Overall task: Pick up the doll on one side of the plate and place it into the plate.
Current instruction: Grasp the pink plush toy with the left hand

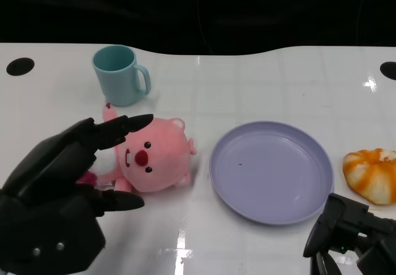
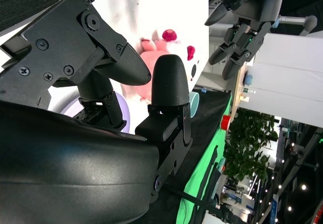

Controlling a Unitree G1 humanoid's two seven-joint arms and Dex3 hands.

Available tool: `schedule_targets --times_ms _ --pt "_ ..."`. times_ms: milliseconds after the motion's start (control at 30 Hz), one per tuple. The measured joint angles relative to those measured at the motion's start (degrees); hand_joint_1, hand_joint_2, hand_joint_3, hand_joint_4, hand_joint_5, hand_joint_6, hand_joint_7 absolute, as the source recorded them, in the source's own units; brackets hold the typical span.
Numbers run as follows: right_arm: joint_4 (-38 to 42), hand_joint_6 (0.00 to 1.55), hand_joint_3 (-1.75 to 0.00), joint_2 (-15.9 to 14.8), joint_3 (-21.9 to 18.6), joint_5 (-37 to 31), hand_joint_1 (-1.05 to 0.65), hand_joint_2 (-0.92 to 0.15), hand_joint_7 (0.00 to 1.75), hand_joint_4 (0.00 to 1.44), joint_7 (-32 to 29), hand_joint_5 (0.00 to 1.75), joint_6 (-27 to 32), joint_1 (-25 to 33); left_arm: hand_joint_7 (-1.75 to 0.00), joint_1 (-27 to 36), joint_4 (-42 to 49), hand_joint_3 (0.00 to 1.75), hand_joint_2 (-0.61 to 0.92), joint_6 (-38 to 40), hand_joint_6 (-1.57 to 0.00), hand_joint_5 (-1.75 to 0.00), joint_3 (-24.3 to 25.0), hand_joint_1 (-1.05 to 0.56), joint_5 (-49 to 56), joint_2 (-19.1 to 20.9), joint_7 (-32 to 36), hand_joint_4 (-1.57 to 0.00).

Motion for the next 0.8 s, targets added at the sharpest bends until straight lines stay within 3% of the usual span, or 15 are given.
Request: schedule_targets --times_ms 400,800 --pt "-0.1 0.6 -1.52 0.0 0.0 0.1 -0.17 -0.39 1.62 0.75 -0.1 1.75 0.0 -0.2 0.0 -7.6 3.9 0.04 0.92 5.5 -0.23 -0.4 -6.7 -0.69 24.1 3.4 0.3 0.0" --pt "-0.3 0.59 -1.53 -0.1 -0.1 0.0 -0.17 -0.4 1.61 0.74 -0.1 1.75 0.0 0.2 0.0 -15.4 15.5 0.02 0.92 9.1 -0.25 -0.43 -13.5 -0.68 33.2 1.9 1.2 0.0"
